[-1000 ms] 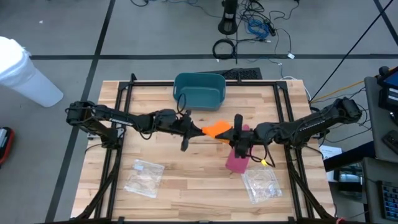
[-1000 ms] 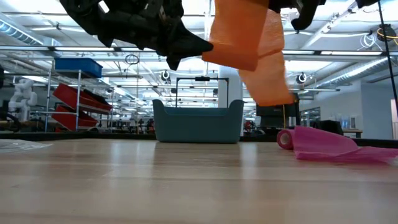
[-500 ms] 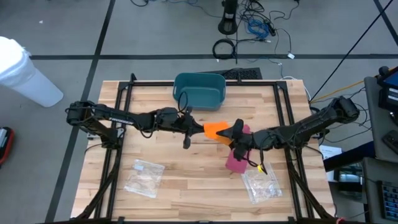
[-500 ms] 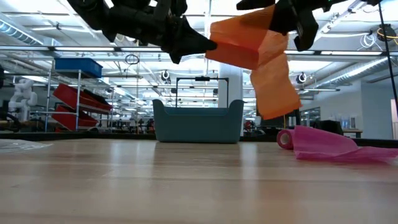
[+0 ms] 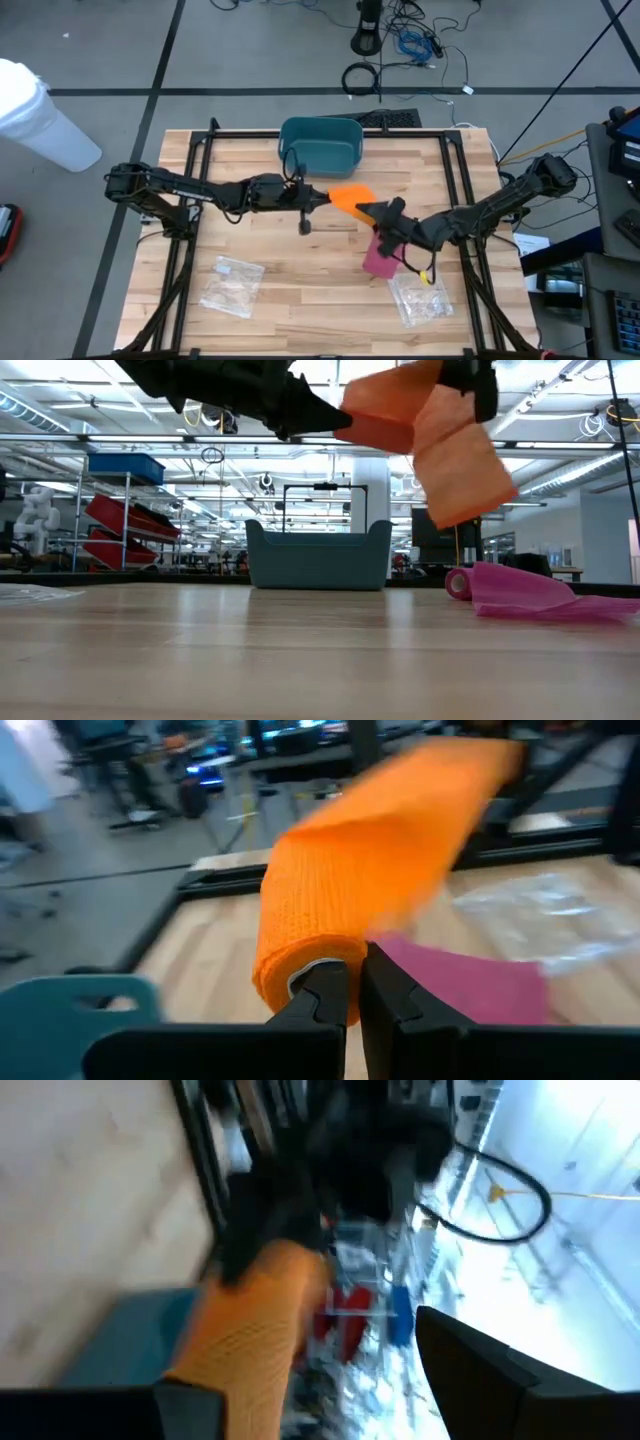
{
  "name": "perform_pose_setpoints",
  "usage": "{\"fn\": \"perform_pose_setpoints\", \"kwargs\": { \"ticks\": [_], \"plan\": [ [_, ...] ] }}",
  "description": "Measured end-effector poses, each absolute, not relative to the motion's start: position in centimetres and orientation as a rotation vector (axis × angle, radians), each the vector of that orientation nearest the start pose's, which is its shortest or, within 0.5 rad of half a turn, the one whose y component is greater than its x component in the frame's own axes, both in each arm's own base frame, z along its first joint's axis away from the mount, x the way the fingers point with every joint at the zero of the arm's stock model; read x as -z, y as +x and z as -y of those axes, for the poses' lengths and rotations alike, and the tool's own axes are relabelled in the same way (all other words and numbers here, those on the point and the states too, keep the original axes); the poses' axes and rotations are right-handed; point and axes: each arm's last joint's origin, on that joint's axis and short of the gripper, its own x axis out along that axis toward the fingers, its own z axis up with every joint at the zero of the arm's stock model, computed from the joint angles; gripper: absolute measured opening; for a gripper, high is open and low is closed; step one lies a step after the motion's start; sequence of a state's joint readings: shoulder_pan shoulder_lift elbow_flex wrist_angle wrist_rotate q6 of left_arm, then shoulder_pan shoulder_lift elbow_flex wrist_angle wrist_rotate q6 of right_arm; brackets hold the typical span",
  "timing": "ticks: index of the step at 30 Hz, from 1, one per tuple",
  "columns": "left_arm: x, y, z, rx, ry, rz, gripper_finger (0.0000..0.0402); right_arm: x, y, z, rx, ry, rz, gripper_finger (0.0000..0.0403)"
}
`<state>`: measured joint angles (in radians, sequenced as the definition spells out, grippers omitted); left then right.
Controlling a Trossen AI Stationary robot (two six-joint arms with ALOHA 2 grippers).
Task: Roll bandage
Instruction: Roll the orange bandage
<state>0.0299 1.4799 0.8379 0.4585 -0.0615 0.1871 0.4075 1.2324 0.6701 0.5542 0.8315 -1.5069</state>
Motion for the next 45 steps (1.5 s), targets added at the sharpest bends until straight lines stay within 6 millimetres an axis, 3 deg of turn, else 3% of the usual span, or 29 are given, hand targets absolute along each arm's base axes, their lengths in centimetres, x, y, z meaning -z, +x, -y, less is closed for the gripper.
{"fn": "perform_pose_setpoints", "kwargs": {
  "ticks": [9,16,19,24,30,36,40,45],
  "plan": [
    [-26.8,31.4,-0.8,-0.136,0.359,-0.148,0.0005,-25.1,24.3,-8.4,0.291,-1.068,-0.382,0.0210],
    [-27.0,31.5,-0.6,-0.119,0.588,-0.140,0.0005,-25.5,24.6,-8.1,0.298,-0.804,-0.293,0.0210],
    [-27.6,31.5,-0.6,-0.140,0.582,-0.078,0.0005,-25.5,24.7,-7.3,0.357,-0.944,-0.353,0.0210],
    [-27.6,31.5,-0.9,-0.169,0.442,-0.064,0.0005,-25.8,24.6,-7.0,0.392,-1.420,-0.509,0.0210],
    [-27.3,31.4,-2.4,-0.282,0.220,-0.096,0.0005,-26.6,24.6,-7.3,0.380,-1.693,-0.538,0.0210],
    [-27.9,31.3,-3.4,-0.315,0.138,-0.022,0.0005,-26.2,25.0,-7.1,0.365,-1.699,-0.543,0.0210],
    [-28.2,31.3,-3.3,-0.305,0.243,0.001,0.0005,-25.5,25.2,-8.0,0.322,-1.745,-0.548,0.0210],
    [-28.8,31.3,-2.8,-0.282,0.341,0.048,0.0005,-26.0,25.3,-8.2,0.321,-1.790,-0.543,0.0210]
  ]
}}
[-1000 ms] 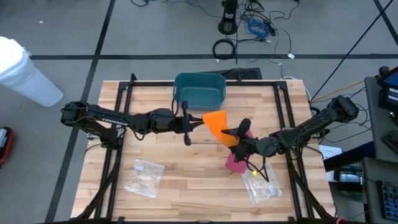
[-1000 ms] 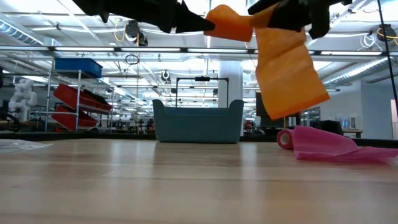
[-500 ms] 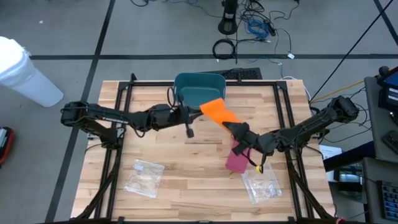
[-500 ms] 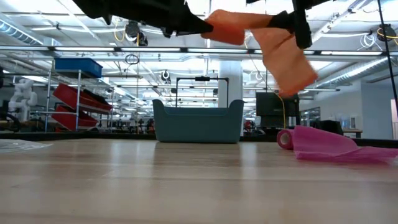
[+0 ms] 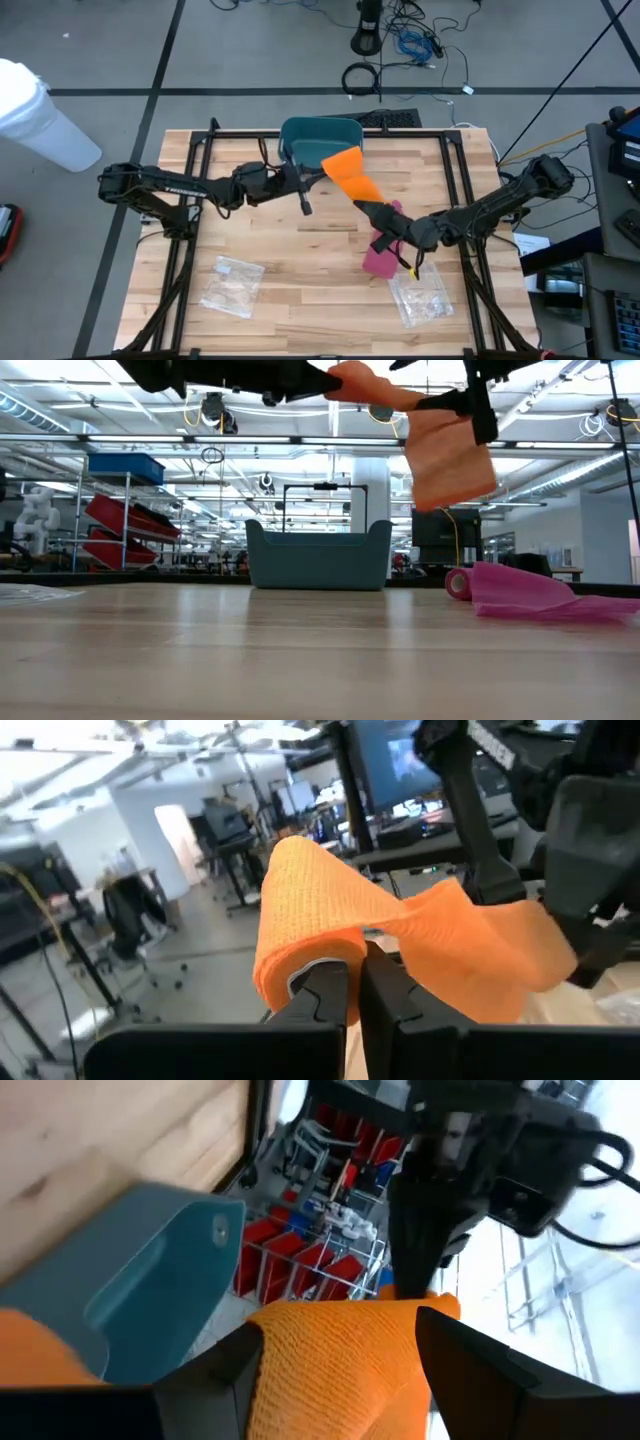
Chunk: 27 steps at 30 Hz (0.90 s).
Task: Roll bandage
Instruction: Roll the orange bandage
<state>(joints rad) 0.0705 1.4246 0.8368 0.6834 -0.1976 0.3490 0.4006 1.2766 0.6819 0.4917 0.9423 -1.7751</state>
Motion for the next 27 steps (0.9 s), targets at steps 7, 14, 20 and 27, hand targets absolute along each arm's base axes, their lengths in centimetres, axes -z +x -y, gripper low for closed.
{"fn": "perform_pose_setpoints", "kwargs": {
  "ticks": [7,14,20,27],
  "plan": [
    [-28.7,31.2,-2.7,-0.276,0.424,0.014,0.0005,-25.7,24.9,-9.5,0.296,-1.569,-0.442,0.0210],
    [-29.4,31.2,-2.5,-0.212,0.446,0.092,0.0005,-25.4,24.9,-7.6,0.420,-1.692,-0.692,0.0210],
    [-28.6,31.2,-2.7,-0.216,0.430,0.012,0.0005,-25.9,25.1,-8.2,0.395,-1.218,-0.398,0.0210],
    [-28.2,31.2,-2.5,-0.139,0.536,-0.033,0.0005,-24.6,25.0,-8.0,0.420,-0.666,-0.352,0.0210]
  ]
}}
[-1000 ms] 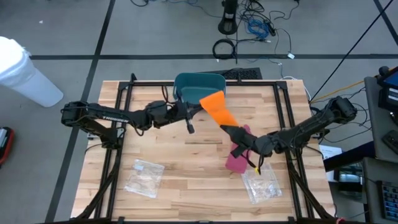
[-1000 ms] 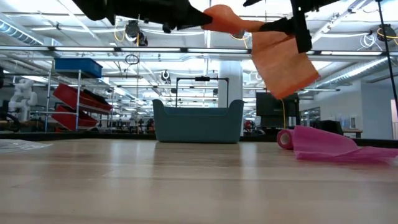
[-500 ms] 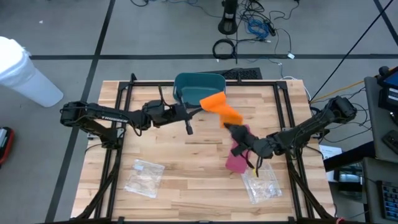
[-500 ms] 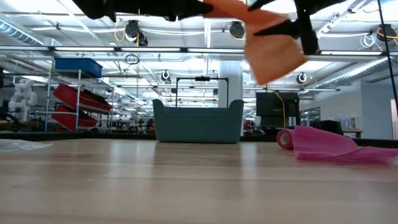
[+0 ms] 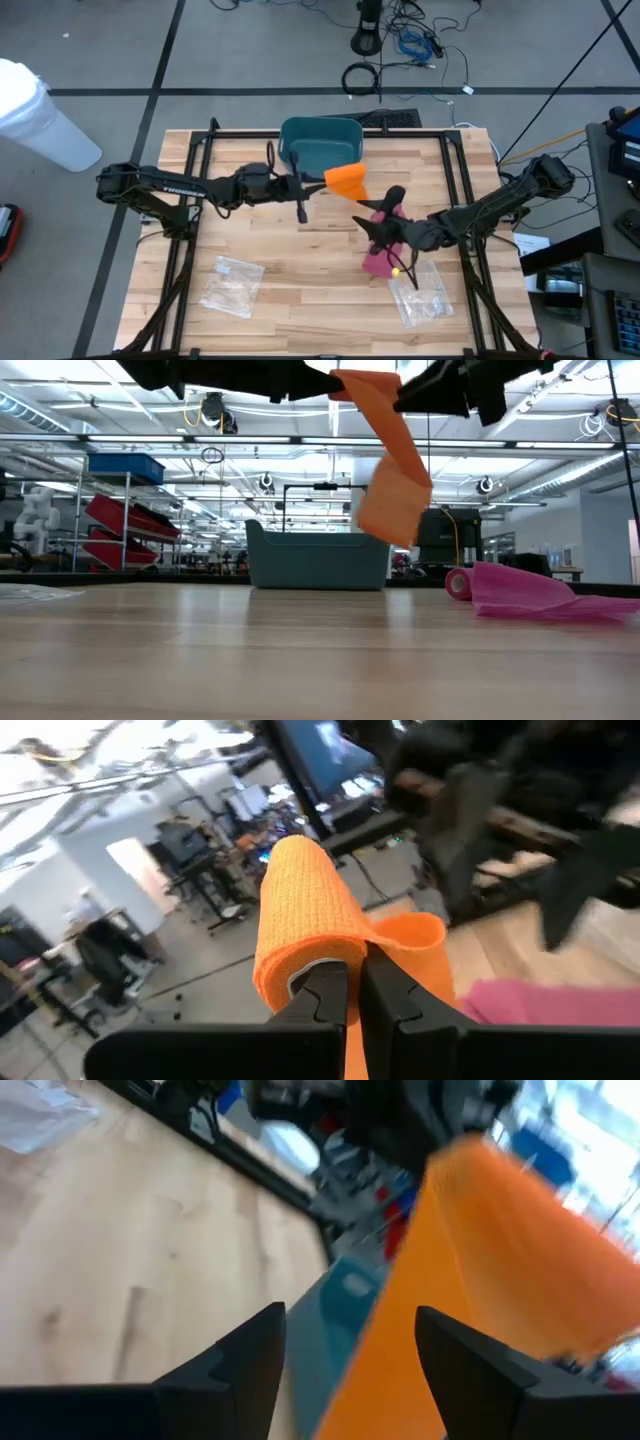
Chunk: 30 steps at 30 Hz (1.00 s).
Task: Roll bandage
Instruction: Roll the orange bandage
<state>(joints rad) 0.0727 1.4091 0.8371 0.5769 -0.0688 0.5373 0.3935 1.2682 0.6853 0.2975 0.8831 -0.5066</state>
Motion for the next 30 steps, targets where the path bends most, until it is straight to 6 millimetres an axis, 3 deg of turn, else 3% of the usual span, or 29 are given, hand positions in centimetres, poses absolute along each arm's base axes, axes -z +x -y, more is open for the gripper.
{"fn": "perform_pose_setpoints", "kwargs": {
  "ticks": [7,16,21,25,30],
  "plan": [
    [-27.5,31.0,-2.4,-0.103,0.448,-0.112,0.0005,-22.9,24.4,-7.8,0.407,-0.431,-0.444,0.0210],
    [-27.2,31.0,-1.8,-0.007,0.396,-0.123,0.0005,-21.5,23.7,-7.1,0.413,-0.319,-0.544,0.0210],
    [-27.3,31.0,-1.3,0.004,0.337,-0.108,0.0005,-18.6,22.7,-5.4,0.491,-0.284,-0.587,0.0210],
    [-27.9,30.8,-1.2,-0.001,0.261,-0.083,0.0005,-17.0,22.2,-4.5,0.435,-0.114,-0.392,0.0210],
    [-28.2,30.6,-1.0,0.046,0.175,-0.067,0.0005,-17.2,21.0,-3.4,0.273,0.051,-0.033,0.0210]
  ]
}}
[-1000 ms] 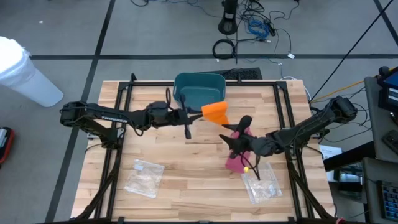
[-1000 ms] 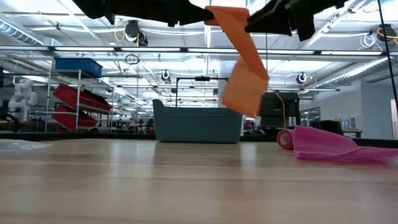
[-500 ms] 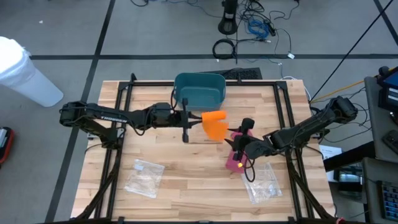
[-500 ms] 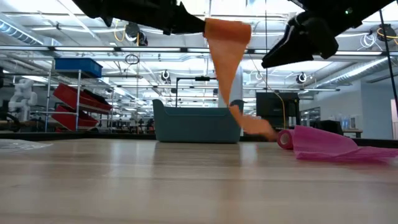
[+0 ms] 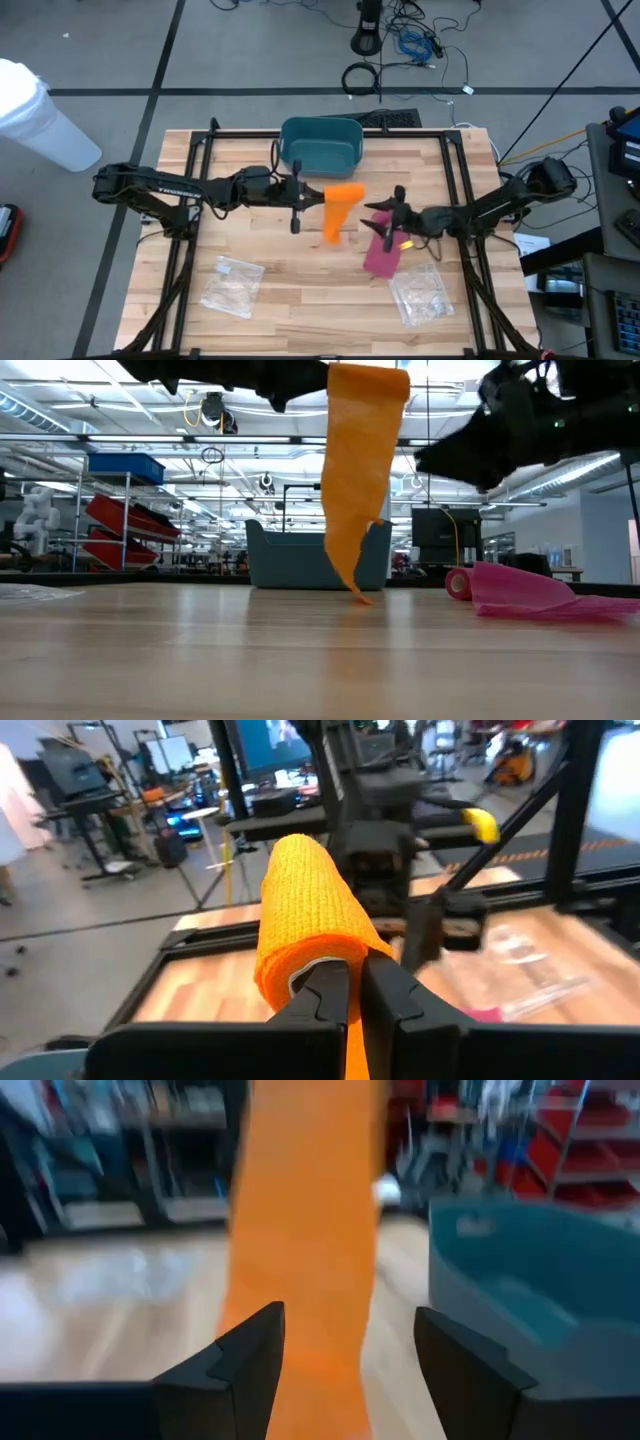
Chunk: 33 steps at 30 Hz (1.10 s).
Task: Roll bandage
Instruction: Roll the orange bandage
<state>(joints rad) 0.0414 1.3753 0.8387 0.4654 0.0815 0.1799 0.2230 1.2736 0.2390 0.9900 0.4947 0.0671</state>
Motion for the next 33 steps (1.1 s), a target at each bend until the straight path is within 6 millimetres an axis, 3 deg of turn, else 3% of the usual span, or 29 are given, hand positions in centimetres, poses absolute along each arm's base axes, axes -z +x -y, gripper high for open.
{"fn": "perform_pose_setpoints", "kwargs": {
  "ticks": [5,13,21,25,30,33],
  "plan": [
    [-28.2,30.6,-0.7,0.091,0.149,-0.063,0.0005,-17.5,21.2,-2.3,0.225,0.066,0.008,0.0210],
    [-28.4,30.6,-0.7,0.090,0.105,-0.052,0.0005,-18.4,24.0,-2.2,0.115,0.039,0.001,0.0210],
    [-28.5,30.6,-0.5,0.099,0.081,-0.043,0.0005,-17.5,26.6,-2.3,0.108,-0.043,-0.048,0.0201],
    [-28.3,30.6,-0.5,0.104,0.078,-0.064,0.0005,-18.2,27.2,-2.5,0.082,-0.039,0.002,0.0148],
    [-28.2,30.6,-0.5,0.104,0.078,-0.068,0.0005,-18.4,27.2,-2.6,0.023,-0.060,0.019,0.0021],
    [-28.2,30.6,-0.6,0.103,0.078,-0.068,0.0005,-18.4,27.2,-2.7,0.014,-0.056,0.019,0.0005]
  ]
}}
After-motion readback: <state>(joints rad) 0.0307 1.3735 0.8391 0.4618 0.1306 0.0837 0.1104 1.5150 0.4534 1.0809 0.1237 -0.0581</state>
